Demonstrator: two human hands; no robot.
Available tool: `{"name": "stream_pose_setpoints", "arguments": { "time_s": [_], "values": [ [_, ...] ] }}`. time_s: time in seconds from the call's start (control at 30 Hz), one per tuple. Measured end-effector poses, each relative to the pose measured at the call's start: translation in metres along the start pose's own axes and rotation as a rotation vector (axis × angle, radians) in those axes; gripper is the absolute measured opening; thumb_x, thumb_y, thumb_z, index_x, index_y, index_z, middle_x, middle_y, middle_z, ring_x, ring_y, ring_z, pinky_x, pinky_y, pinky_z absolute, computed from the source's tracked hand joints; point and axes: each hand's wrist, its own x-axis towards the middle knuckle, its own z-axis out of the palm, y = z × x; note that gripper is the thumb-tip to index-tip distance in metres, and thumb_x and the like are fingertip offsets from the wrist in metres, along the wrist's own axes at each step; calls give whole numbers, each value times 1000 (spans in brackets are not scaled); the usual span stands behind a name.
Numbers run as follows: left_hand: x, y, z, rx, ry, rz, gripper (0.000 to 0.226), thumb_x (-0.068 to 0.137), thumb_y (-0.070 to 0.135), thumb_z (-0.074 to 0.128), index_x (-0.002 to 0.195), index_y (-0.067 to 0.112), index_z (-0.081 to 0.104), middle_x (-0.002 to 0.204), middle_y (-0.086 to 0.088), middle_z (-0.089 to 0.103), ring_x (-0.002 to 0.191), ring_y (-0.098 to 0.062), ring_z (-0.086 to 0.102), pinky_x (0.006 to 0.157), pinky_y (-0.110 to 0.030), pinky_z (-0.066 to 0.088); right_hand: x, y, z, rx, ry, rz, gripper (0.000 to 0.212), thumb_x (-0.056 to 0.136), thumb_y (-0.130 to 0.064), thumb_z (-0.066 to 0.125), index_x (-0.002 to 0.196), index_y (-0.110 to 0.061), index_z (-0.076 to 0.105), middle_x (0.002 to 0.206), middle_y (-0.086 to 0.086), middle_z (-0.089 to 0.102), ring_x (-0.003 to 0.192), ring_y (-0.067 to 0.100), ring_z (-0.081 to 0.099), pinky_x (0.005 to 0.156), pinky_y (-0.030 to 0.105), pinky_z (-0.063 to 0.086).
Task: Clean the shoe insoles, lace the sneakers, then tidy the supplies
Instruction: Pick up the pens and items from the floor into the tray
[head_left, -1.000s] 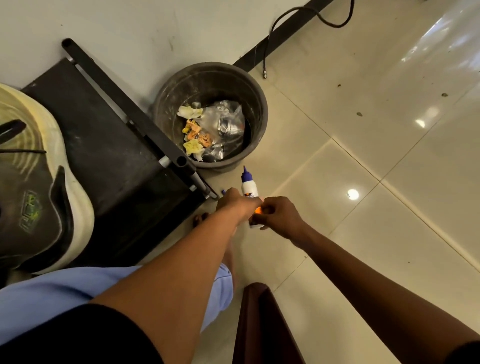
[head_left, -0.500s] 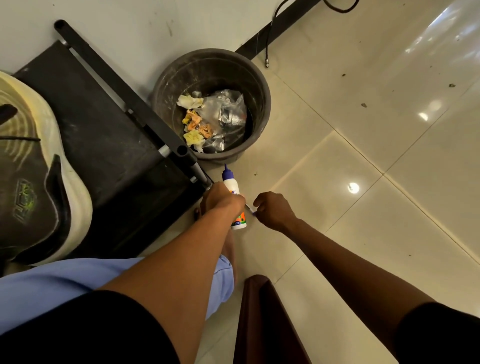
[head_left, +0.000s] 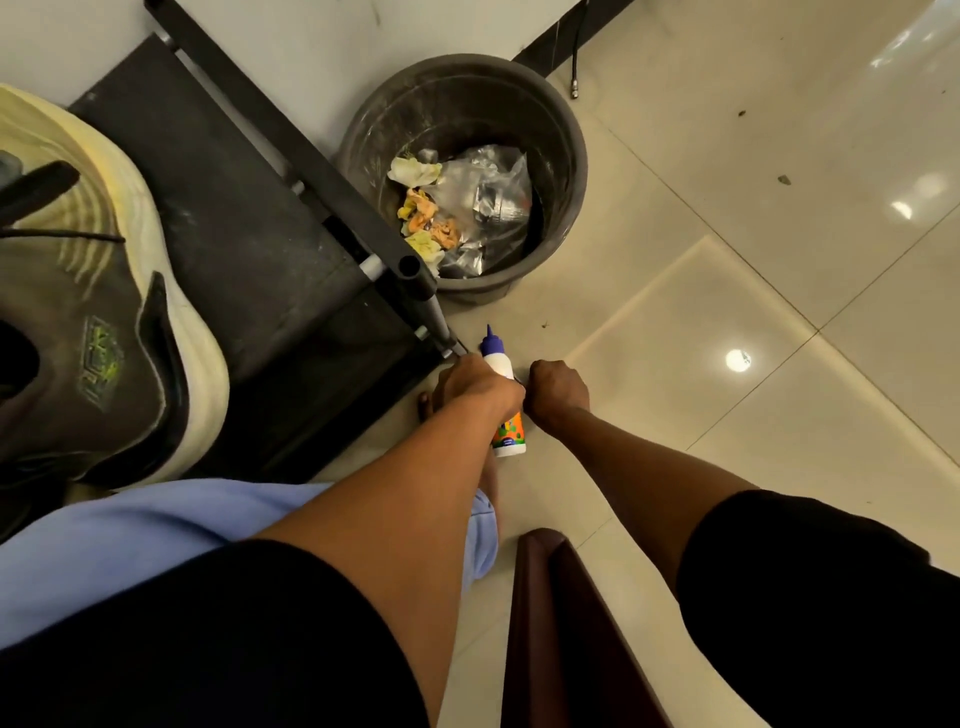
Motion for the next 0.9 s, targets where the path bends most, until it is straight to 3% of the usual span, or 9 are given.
{"name": "stream_pose_setpoints", "arguments": {
  "time_s": [0.1,0.2,0.33,0.47,0.53,0.73,0.9],
  "values": [
    [-12,5,-3,-5,-38,4,63,79,27,84,131,10,52,120,-14,62,104,-33,66,88,-46,59,-8,5,-9,42,-20,48,24,83,-18,70,106,-9,66,106,13,67,93,32,65,66,29,43],
    [-27,15,-14,75,-66,71,60,82,29,81,130,11,50,121,-15,61,105,-33,66,89,-45,59,-23,14,-27,130,-29,83,23,82,-19,74,99,-6,67,90,10,65,77,27,59,58,25,40],
    [-56,30,-42,12,-162,116,60,84,27,81,129,9,48,117,-19,64,97,-37,70,82,-50,62,-54,25,-72,279,-61,58,16,77,-16,78,84,-3,73,70,9,74,63,25,72,66,36,62],
    [-106,42,-79,-118,-222,203,57,89,19,77,134,8,44,121,-22,64,98,-37,71,78,-49,62,-102,26,-136,458,13,-9,10,81,-11,75,73,-6,75,63,8,73,59,26,73,66,36,64],
    [-133,44,-100,-193,-204,296,52,87,21,80,126,8,47,120,-19,64,98,-35,71,80,-50,62,-127,21,-166,538,74,-49,9,80,-10,76,71,-8,74,62,7,73,59,27,73,68,41,64],
    [-217,20,-186,-313,-85,530,37,87,33,80,110,6,68,96,-8,75,80,-20,77,71,-36,65,-213,-38,-255,667,226,-330,7,82,-5,77,76,-8,74,63,6,72,60,22,73,67,43,64],
    [-289,-34,-268,-519,35,620,34,89,31,76,107,3,71,94,-12,78,85,-21,77,68,-31,62,-285,-124,-304,666,206,-611,6,84,-10,79,82,-11,73,70,6,74,64,19,73,66,38,63]
  ]
}}
